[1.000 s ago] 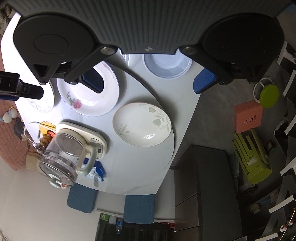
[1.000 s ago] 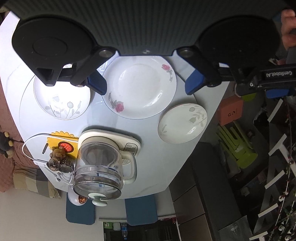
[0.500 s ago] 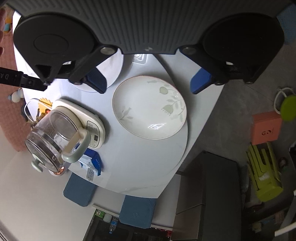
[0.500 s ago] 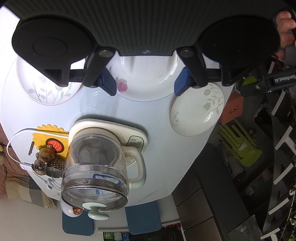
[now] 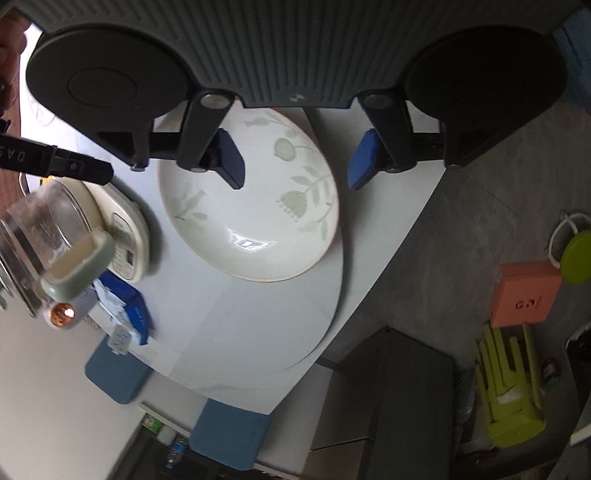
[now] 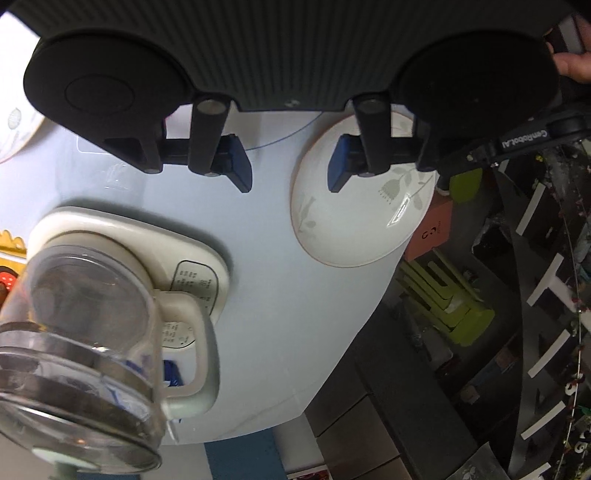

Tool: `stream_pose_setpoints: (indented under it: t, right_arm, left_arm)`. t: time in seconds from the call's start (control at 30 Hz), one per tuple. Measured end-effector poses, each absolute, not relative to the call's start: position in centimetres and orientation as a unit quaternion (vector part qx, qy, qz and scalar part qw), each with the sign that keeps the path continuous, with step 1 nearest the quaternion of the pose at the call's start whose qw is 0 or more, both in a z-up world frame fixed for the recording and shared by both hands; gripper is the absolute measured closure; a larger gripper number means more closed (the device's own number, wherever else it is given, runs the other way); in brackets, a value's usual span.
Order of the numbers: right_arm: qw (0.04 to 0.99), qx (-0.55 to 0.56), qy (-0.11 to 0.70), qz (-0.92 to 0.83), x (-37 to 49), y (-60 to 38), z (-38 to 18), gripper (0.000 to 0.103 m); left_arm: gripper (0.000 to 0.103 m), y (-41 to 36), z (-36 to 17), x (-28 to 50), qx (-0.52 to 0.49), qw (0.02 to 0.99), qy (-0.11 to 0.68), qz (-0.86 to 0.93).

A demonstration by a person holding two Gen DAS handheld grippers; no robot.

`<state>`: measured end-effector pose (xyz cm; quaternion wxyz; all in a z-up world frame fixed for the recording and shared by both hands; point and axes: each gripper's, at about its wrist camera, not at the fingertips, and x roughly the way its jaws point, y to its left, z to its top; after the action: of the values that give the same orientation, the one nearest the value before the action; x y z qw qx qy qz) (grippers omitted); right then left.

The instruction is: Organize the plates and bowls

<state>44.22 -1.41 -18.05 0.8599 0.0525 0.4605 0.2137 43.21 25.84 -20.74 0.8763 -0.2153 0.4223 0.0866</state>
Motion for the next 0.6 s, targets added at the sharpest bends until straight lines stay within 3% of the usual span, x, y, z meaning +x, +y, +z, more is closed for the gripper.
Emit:
stream_pose_setpoints:
  t: [0.1, 0.37, 0.6]
  right_arm:
    - [0.855, 0.043, 0.468, 0.218, 45.6, -0.3, -19.8, 0.063]
    - [0.847, 0.071, 0.471, 0.234, 48.6, 0.5, -22.3, 0.064]
    - [0.842, 0.075, 0.475, 0.245, 50.1, 1.4, -23.6, 0.079]
  left_arm:
    - [0.047, 27.0, -22.0, 43.9, -0.236, 0.872, 0.419, 0.092]
    - [0.061, 28.9, -23.6, 46.1, -0.244, 0.874, 0.41, 0.093]
    - [0.081, 29.6, -24.7, 47.2, -0.251, 0.873, 0.409, 0.088]
